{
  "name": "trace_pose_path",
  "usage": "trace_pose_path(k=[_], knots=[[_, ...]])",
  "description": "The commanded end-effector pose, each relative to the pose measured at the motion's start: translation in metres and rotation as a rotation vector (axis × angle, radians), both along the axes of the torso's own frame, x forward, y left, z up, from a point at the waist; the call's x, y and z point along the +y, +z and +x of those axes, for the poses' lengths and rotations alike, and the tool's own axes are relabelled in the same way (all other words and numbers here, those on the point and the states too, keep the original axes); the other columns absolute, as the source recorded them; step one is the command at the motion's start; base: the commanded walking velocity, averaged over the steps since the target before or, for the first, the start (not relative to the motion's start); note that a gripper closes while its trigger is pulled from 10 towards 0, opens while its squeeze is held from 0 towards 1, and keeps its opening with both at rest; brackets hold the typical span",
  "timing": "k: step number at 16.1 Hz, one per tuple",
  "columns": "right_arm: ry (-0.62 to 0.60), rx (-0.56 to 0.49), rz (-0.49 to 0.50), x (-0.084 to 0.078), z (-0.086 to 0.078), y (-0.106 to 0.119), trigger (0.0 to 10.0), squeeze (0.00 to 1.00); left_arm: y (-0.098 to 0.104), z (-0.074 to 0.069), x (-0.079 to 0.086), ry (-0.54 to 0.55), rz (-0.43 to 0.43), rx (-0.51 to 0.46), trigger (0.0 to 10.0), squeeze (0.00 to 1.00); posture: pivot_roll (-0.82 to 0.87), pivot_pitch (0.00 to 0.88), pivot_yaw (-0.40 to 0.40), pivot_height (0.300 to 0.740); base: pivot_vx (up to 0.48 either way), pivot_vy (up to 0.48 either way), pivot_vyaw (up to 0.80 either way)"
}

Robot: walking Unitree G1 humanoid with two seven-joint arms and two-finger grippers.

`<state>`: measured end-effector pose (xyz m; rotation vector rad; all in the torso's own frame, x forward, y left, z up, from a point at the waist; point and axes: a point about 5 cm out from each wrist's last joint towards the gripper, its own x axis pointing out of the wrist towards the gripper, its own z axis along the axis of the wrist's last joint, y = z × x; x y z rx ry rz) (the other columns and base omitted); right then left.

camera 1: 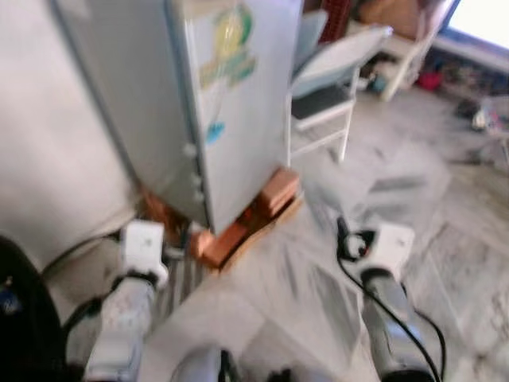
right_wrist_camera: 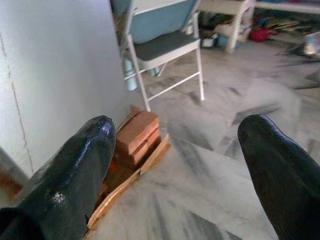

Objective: Restocking fridge

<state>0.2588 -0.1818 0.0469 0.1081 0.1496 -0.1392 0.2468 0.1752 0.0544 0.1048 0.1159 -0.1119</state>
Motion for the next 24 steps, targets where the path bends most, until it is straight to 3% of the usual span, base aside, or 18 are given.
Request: trace_pose_path(k=[1, 8, 11, 18, 24], knots=[[0.005, -0.029, -0.004, 0.003, 0.002, 0.006, 10.0, 0.0, 0.001, 0.003, 0.001, -0.012, 0.014, -0.004, 10.0, 0.0, 0.11, 0.082, -0.044, 0.74, 0.431, 0.0, 0.0], [0.014, -0.032, -0.014, 0.005, 0.003, 0.006, 10.0, 0.0, -0.003, 0.002, -0.02, -0.067, -0.026, -0.005, 10.0, 0.0, 0.11, 0.076, -0.054, 0.74, 0.44, 0.0, 0.0], [0.013, -0.025, -0.018, 0.004, 0.002, 0.005, 10.0, 0.0, -0.005, 0.002, -0.017, -0.03, -0.079, 0.012, 10.0, 0.0, 0.11, 0.081, -0.06, 0.74, 0.378, 0.225, 0.0], [0.024, -0.006, -0.025, 0.006, -0.002, 0.001, 10.0, 0.0, -0.006, -0.008, -0.012, -0.027, -0.068, 0.014, 10.0, 0.0, 0.11, 0.096, -0.066, 0.74, 0.0, 0.0, 0.0], [0.031, 0.006, -0.038, 0.005, -0.005, 0.0, 10.0, 0.0, -0.006, -0.009, -0.01, -0.022, -0.061, 0.019, 10.0, 0.0, 0.11, 0.107, -0.065, 0.74, 0.0, 0.0, -0.78]])
